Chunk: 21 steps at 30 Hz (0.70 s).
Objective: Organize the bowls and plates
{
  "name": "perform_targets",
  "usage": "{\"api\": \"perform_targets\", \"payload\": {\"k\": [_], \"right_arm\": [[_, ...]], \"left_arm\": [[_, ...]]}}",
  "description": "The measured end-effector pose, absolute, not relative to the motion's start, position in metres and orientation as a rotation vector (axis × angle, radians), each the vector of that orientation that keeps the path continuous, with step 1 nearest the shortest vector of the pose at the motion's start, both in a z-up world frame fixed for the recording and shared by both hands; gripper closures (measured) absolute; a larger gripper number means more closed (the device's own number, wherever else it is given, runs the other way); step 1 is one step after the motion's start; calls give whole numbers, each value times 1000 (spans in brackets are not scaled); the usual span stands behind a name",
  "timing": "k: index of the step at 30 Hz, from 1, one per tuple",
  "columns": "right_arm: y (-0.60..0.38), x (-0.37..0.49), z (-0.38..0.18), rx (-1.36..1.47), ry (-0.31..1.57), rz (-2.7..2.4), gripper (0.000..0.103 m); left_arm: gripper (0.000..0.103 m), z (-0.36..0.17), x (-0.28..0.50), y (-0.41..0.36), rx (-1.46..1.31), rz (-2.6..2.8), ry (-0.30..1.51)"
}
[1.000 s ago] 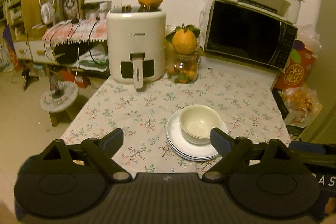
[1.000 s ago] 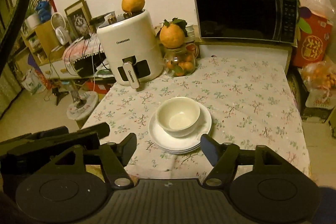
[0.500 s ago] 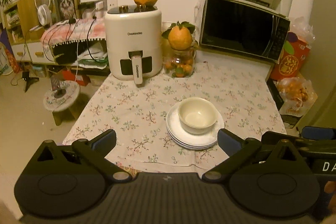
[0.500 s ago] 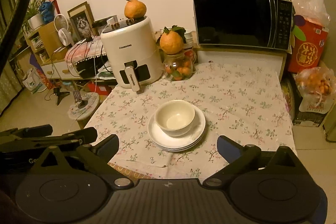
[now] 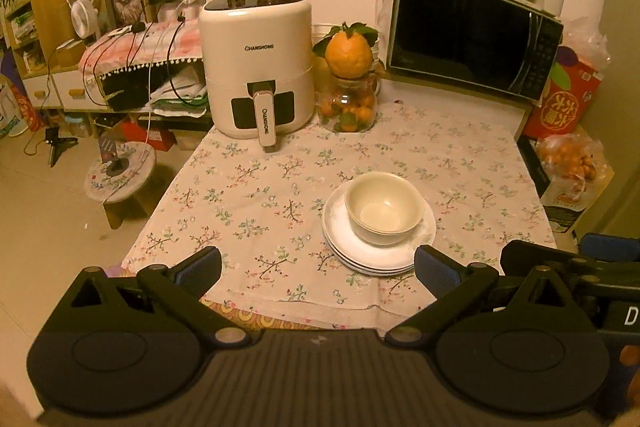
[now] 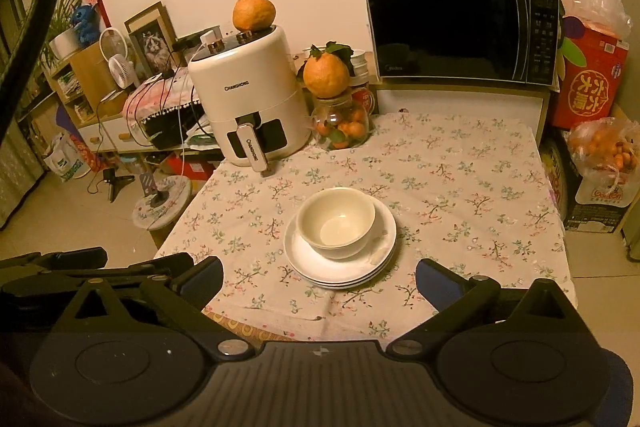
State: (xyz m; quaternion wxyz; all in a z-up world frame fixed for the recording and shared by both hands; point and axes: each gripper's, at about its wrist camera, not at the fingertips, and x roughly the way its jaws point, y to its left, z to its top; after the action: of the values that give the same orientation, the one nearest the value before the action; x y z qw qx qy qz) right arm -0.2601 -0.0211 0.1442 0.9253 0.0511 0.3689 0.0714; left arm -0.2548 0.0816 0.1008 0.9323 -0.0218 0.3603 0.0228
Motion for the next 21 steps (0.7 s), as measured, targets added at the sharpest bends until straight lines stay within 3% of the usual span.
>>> {"api": "perform_targets", "payload": {"k": [21], "right_arm": [[-27, -251, 135, 139, 783, 145, 2]], "left_arm": [[0, 99, -244, 80, -16, 58, 749]]}}
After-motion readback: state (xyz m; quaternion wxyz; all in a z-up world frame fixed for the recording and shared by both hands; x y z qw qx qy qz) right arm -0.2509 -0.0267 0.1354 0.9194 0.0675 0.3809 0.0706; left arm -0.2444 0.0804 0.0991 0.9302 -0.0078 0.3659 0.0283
